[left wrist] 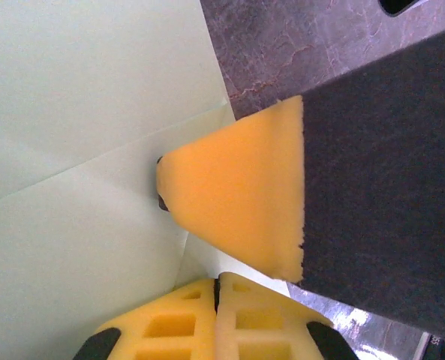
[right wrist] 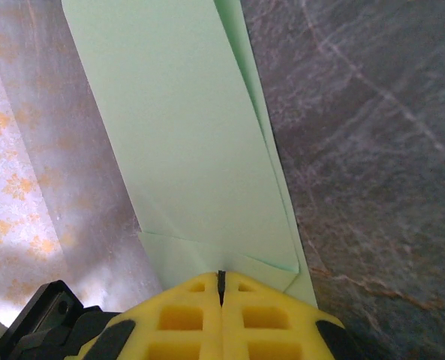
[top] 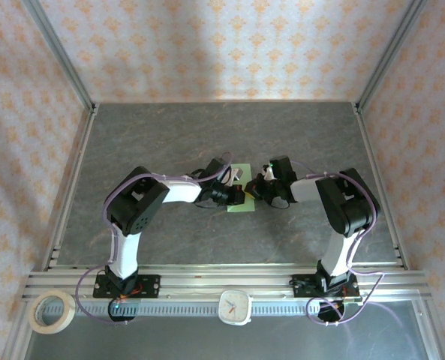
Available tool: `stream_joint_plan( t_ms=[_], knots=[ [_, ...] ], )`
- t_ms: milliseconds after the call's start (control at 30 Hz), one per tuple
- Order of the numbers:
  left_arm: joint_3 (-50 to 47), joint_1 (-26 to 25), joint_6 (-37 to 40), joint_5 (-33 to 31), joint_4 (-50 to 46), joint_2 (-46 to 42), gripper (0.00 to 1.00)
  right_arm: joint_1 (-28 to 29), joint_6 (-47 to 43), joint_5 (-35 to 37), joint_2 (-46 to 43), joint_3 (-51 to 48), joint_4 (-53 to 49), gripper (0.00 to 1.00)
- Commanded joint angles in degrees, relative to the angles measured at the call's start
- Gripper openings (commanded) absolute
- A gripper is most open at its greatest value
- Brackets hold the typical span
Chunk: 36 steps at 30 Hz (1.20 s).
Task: Fold a paper plane with a square sheet of paper (pick it up from the middle)
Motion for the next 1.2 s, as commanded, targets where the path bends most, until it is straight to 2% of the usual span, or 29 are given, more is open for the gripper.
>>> stream_joint_plan(
  t_ms=[0,667,1000,1167],
  knots=[
    [-4.47,-0.16,-0.15,-1.64,-1.16,-0.77,0.00,-0.16,-1.41,5.70,3.22,-2.13,-6.96,0.00],
    [-15.66,0.16,0.98,-1.13,-2.57,-11.43,0.01,-0.37,-2.76,6.32,2.69,-1.08,-9.38,0.00],
    [-13.29,0.62,-0.07,0.19,0.59,-18.03,0.02,-0.35,-2.93,5.95,2.33,-0.55,-9.79,0.00],
    [-9.48,2.14,-1.18,-0.22,3.44,-14.33,0.02,-0.38,-2.76,5.81,2.61,-0.19,-9.64,0.00]
  ],
)
